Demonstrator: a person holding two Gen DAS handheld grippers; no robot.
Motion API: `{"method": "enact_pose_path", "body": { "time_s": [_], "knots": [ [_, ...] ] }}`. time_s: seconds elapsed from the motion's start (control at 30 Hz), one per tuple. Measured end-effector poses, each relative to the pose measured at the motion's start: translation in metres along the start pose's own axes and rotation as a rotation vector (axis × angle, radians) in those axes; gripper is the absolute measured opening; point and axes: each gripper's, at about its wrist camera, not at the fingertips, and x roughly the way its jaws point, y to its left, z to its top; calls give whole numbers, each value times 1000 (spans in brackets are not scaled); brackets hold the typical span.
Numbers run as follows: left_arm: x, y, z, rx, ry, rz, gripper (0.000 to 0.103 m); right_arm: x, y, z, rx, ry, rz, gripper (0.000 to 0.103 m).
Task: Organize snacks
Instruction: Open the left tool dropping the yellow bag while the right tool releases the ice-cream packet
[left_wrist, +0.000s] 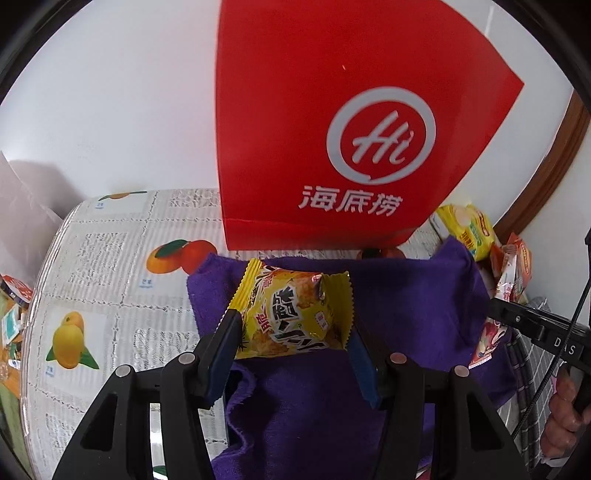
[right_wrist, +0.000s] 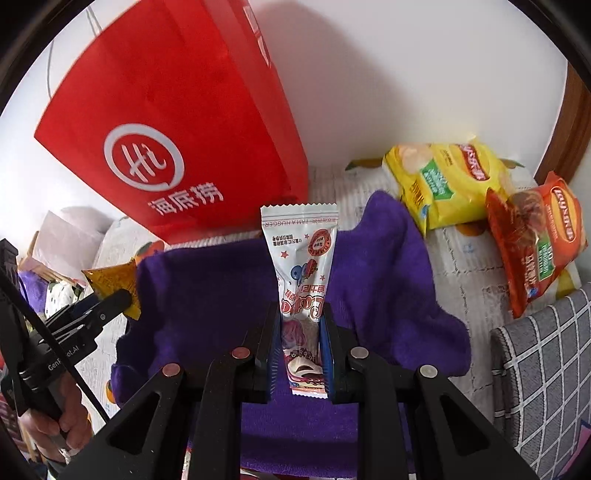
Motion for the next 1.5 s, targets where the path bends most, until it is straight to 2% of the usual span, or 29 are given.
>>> {"method": "enact_pose_path", "body": {
  "time_s": [0.13, 0.23, 0.6, 0.73, 0.8, 0.9, 0.97, 1.13, 1.23, 1.37, 1.5],
  "knots": [
    [6, -1, 0, 2, 12, 4, 54, 7, 5, -2, -27, 26, -17, 19],
    [9, 0, 0, 4, 13, 36, 54, 13, 7, -3, -29, 48, -21, 20],
    [13, 1, 1, -8, 29, 13, 54, 32, 6, -6, -33, 93, -69, 25],
    [18, -2, -1, -3, 40, 14, 54, 33, 7, -5, -38, 93, -76, 37],
    [19, -3, -2, 0, 47, 12, 54, 31, 9, -6, -46, 94, -82, 38],
    [21, -4, -3, -2, 51, 12, 55, 23, 13, -6, -70, 72, -99, 40],
    [21, -4, -3, -2, 58, 9, 56, 14, 15, -7, -83, 46, -104, 46],
    [21, -2, -2, -11, 68, -16, 56, -8, 26, -7, -108, -7, -71, 47],
    [18, -4, -1, -14, 69, -41, 56, -20, 35, -9, -143, -36, -87, 47],
    [7, -9, 2, -1, 41, -50, 73, -36, 44, -12, -142, -73, -68, 47],
    [-6, -14, 6, 15, 11, -43, 74, -52, 47, -16, -125, -109, -37, 47]
  ]
}}
